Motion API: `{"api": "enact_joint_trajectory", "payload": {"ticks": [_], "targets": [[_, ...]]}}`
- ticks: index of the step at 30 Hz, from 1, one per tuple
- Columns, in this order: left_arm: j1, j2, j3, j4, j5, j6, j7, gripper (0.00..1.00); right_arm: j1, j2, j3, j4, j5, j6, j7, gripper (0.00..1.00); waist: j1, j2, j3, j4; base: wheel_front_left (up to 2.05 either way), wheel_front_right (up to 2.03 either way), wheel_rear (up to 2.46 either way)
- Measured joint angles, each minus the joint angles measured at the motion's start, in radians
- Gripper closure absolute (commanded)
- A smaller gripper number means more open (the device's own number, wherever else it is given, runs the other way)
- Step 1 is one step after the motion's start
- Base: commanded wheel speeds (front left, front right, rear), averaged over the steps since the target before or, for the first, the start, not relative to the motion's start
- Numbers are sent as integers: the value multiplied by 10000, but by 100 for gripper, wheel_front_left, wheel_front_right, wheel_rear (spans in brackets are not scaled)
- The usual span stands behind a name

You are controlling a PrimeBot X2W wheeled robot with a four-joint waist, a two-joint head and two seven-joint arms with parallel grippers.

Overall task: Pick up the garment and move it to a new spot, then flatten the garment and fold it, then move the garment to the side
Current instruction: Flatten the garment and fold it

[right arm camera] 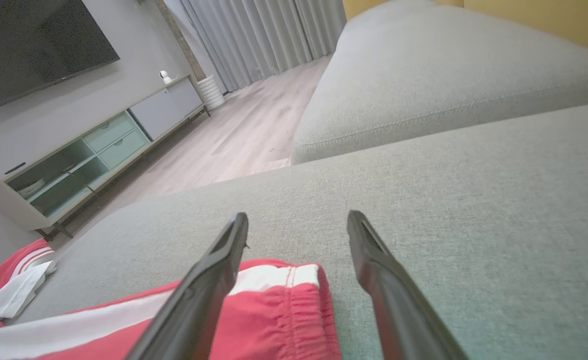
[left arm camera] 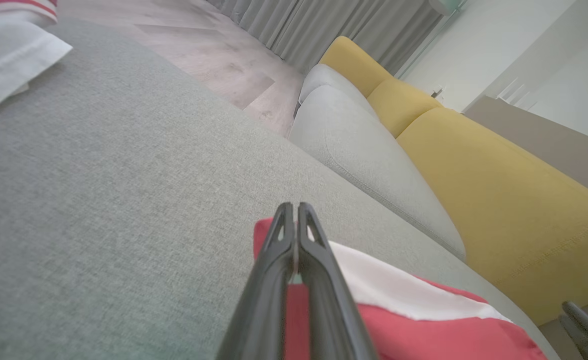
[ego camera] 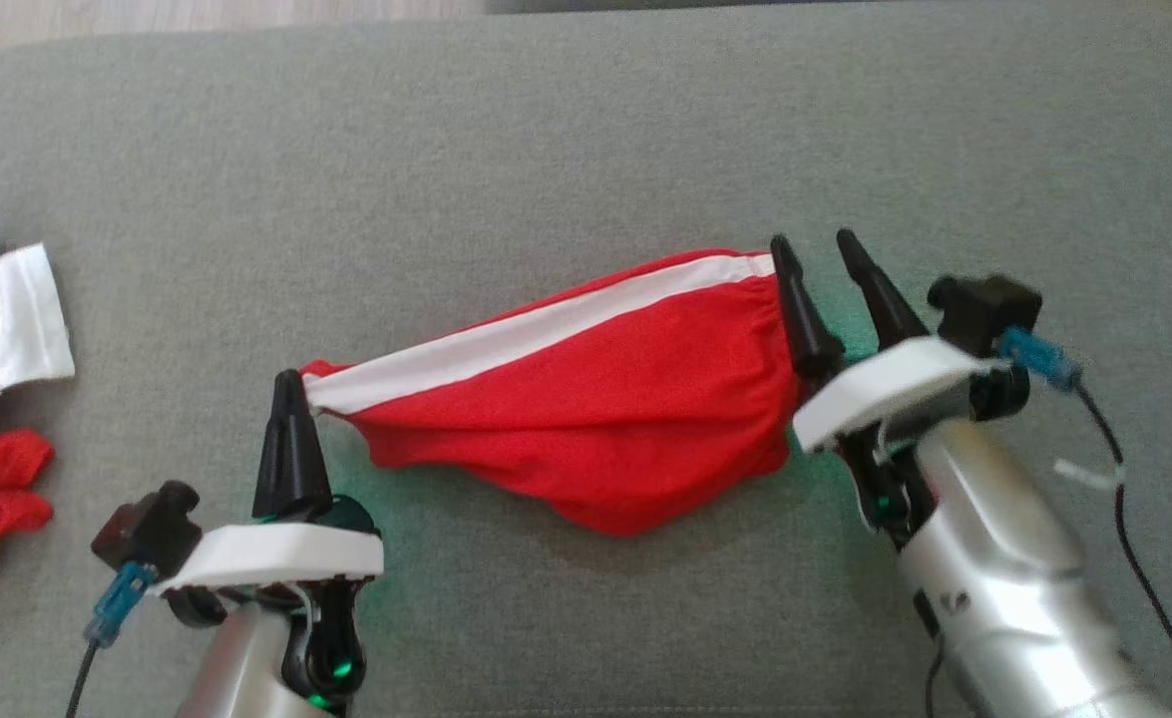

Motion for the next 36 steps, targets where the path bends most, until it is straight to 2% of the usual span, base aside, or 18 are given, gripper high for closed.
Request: {"api": "enact_joint_trajectory", "payload": {"ticks": [5, 10, 20, 27, 31, 32, 33, 34, 36], "targets": [[-29, -2, -82, -4, -8, 0, 0, 100, -835, -81, 518, 880, 1423, 0, 995, 0, 0, 0, 271, 152, 0, 0, 0], [-126, -2, -111, -4, -10, 0, 0, 100, -958, -357, 1149, 986, 2761, 0, 1848, 0, 0, 0, 421, 167, 0, 0, 0], [-189, -4, -65, -4, -10, 0, 0, 100, -970, -997, 2378, -46, 5204, -2, 2803, 0, 0, 0, 484, 65, 0, 0, 0], [-190, -4, -67, 4, -10, 0, 0, 100, -1102, -1469, 2830, -257, 6052, -2, 2968, 0, 0, 0, 529, 134, 0, 0, 0], [-190, -4, -75, 19, -10, 0, 0, 100, -1171, -1528, 3020, -138, 6378, -2, 2961, 0, 0, 0, 527, 205, 0, 0, 0], [-190, -4, -77, 29, -10, 0, 0, 100, -1238, -1536, 3126, -102, 6416, -2, 2963, 8, 0, 0, 526, 220, 0, 0, 0], [-190, -4, -81, 35, -10, 0, 0, 100, -1297, -1542, 3189, -90, 6472, -2, 2961, 31, 0, 0, 529, 233, 0, 0, 0], [-190, -4, -82, 40, -12, 0, 0, 100, -1353, -1544, 3252, -69, 6508, -2, 2961, 65, 0, 0, 533, 245, 0, 0, 0], [-190, -4, -88, 52, -13, 0, 0, 100, -1454, -1572, 3409, 6, 6571, -2, 2874, 85, 0, 0, 536, 269, 0, 0, 0]]}}
